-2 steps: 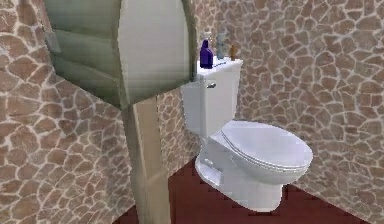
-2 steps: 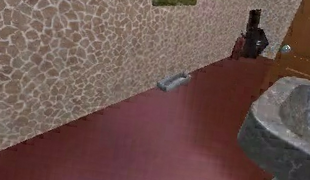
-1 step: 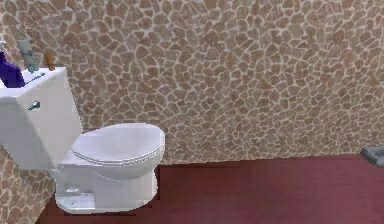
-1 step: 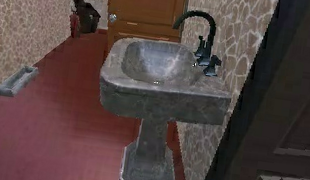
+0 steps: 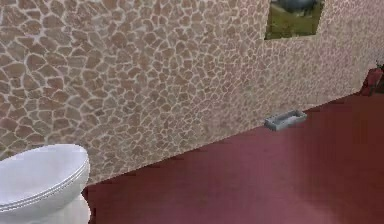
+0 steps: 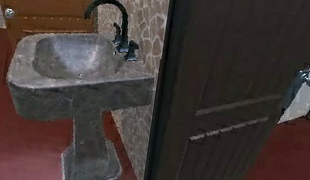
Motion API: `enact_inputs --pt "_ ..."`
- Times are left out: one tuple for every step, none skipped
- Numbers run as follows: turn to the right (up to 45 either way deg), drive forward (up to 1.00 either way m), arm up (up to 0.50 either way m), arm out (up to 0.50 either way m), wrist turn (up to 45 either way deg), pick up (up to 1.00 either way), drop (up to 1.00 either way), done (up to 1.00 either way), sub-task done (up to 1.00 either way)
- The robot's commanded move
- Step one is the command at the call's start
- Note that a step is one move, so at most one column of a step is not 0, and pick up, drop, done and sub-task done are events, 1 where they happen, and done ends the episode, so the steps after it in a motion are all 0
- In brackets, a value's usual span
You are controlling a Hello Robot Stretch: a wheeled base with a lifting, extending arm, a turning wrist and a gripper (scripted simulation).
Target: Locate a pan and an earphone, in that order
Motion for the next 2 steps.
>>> enact_inputs --pt "0.0 0.85 0.00 0.00 0.0 0.00 0.00 0.00 0.00" --pt "45.0 0.00 0.00 0.00 0.0 0.00 0.00 0.00 0.00"
